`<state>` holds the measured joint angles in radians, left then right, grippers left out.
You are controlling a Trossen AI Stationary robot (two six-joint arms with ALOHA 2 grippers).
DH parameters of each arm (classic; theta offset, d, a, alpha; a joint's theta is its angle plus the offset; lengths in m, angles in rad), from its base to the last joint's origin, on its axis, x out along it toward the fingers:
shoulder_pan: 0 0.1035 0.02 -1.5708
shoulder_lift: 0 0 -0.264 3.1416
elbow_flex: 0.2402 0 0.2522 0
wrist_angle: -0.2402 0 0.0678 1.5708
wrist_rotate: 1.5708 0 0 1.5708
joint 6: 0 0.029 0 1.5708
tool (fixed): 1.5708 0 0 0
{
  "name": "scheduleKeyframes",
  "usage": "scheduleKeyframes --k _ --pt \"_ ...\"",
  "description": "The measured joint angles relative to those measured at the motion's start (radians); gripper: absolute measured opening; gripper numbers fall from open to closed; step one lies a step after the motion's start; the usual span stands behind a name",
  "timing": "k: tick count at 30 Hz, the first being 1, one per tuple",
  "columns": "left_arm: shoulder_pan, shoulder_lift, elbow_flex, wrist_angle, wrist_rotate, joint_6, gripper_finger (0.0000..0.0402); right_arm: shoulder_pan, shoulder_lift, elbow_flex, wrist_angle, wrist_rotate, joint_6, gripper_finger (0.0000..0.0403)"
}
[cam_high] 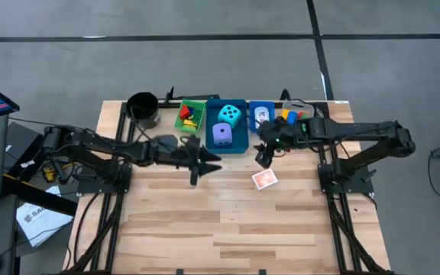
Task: Pick & Place Toys
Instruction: Put the orange playing card box into the light blue bin
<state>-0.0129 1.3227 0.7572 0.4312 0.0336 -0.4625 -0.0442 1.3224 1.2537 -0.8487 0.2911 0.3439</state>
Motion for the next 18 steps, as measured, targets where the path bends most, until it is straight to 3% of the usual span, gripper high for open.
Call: scheduleKeyframes --k 6,13,18 --pt "-0.082 0.124 0.000 0.082 -0.054 0.012 0.0202 0.070 -0.004 0.000 -0.041 0.005 0.082 0.0168" --pt "-0.115 0.295 0.000 0.355 -0.054 -0.041 0.0244 0.127 -0.023 0.001 -0.077 0.005 0.183 0.0178" --pt "-0.104 0.369 0.018 0.346 -0.058 -0.035 0.0255 0.178 -0.028 0.001 -0.143 0.003 0.241 0.0186"
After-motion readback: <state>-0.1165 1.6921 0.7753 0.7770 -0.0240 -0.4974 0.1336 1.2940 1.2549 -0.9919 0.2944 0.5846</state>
